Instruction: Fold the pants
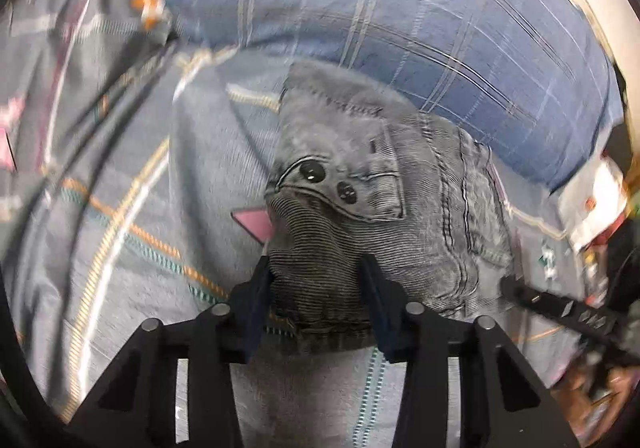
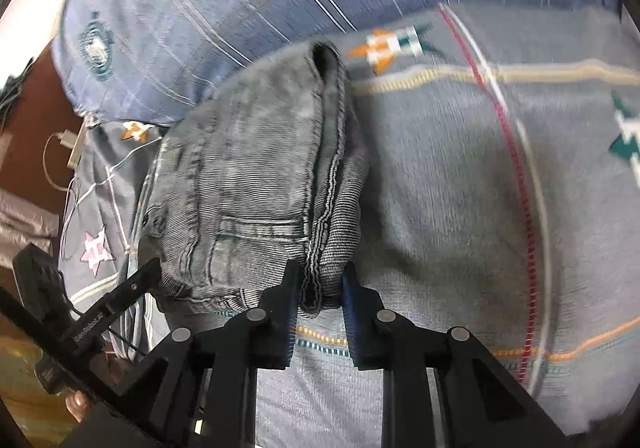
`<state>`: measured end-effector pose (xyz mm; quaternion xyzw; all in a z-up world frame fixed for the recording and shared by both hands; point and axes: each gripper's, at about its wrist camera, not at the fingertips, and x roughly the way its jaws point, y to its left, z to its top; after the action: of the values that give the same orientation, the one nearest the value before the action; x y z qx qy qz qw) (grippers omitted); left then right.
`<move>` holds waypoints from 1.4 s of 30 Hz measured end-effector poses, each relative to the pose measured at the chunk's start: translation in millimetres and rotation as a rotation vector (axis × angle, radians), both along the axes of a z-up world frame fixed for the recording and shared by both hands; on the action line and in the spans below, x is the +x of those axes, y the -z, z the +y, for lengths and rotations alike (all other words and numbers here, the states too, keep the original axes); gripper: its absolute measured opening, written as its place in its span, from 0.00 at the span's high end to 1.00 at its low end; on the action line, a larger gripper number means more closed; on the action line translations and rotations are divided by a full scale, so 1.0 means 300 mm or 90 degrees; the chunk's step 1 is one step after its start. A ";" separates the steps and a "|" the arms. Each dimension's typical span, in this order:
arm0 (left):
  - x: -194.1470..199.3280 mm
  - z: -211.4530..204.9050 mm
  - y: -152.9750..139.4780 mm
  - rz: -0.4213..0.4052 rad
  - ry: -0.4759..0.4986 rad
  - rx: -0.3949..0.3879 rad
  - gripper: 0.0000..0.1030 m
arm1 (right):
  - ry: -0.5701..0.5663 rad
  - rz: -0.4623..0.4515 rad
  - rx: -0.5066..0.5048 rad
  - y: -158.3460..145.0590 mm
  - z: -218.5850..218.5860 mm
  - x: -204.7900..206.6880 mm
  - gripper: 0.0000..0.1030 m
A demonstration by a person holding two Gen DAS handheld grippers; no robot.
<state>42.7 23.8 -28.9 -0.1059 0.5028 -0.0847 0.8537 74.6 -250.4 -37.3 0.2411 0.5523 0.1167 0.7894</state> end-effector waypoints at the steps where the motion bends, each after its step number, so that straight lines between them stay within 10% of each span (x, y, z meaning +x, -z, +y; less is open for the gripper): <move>1: -0.002 -0.018 0.006 -0.002 0.006 0.026 0.59 | -0.003 -0.006 -0.007 -0.016 0.006 -0.006 0.80; 10: -0.049 -0.120 0.033 -0.073 0.018 0.193 0.58 | -0.011 0.044 -0.075 0.063 0.035 0.015 0.74; 16: -0.065 -0.125 0.031 -0.095 0.015 0.212 0.58 | 0.017 0.056 -0.072 0.087 0.011 0.017 0.53; 28: -0.096 -0.146 0.005 -0.123 0.009 0.241 0.58 | 0.036 0.051 -0.072 0.079 -0.001 -0.007 0.46; 42: -0.163 -0.169 -0.140 -0.173 -0.009 0.250 0.34 | 0.063 -0.160 -0.138 -0.166 0.059 -0.204 0.29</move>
<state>-6.1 -27.0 13.1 0.0710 0.3890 0.0068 0.9185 13.5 -232.7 12.4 0.1653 0.4458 0.0468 0.8785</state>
